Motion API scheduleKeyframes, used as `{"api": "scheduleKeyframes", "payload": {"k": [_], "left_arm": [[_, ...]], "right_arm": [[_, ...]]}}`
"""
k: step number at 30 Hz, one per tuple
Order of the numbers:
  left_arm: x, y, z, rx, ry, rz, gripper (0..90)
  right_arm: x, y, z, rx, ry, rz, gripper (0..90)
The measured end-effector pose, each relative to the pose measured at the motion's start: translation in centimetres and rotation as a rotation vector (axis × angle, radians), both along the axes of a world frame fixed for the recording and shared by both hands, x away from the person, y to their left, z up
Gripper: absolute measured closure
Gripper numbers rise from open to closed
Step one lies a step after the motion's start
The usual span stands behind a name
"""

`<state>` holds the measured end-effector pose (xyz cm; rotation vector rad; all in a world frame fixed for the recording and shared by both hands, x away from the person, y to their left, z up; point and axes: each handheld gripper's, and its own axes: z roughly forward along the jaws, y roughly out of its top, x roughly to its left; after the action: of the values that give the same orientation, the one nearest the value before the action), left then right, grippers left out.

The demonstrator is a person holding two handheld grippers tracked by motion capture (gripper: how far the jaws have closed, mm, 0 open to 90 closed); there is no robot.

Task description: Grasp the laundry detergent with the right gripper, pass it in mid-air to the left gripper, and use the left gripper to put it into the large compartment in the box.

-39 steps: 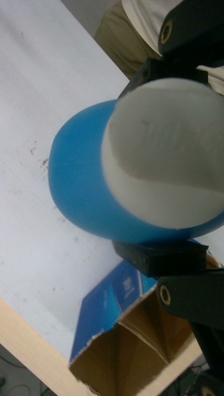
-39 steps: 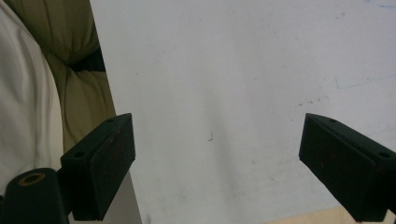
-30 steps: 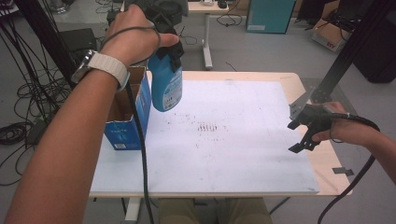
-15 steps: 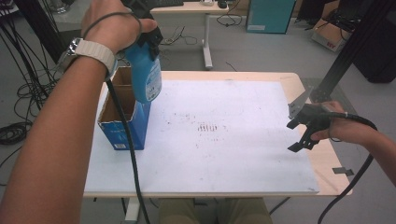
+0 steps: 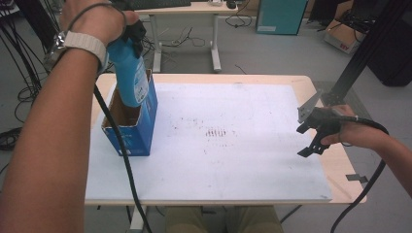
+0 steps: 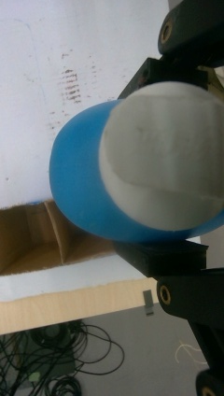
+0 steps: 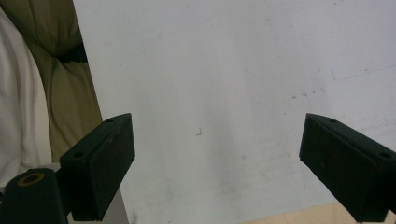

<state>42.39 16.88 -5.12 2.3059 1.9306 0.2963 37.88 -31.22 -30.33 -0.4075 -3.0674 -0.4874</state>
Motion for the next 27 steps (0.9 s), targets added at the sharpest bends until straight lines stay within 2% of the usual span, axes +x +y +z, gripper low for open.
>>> {"api": "scheduleKeyframes", "payload": {"k": [5, 12, 20, 27], "left_arm": [[0.2, 1.0, -0.3, -0.007, 0.000, 0.044, 37.6], [0.4, 2.0, -0.9, -0.009, -0.009, 0.079, 37.6], [0.7, 2.6, -1.8, 0.002, -0.012, 0.100, 37.5], [1.0, 3.1, -2.9, 0.017, -0.009, 0.099, 37.6]], "right_arm": [[0.2, 0.2, -0.2, -0.002, -0.001, 0.005, 10.5], [0.3, 0.2, -0.4, -0.007, 0.005, 0.002, 10.5], [0.3, 0.1, -0.5, -0.003, 0.000, -0.003, 10.5], [0.3, 0.0, -0.9, -0.004, 0.013, -0.002, 10.5]]}}
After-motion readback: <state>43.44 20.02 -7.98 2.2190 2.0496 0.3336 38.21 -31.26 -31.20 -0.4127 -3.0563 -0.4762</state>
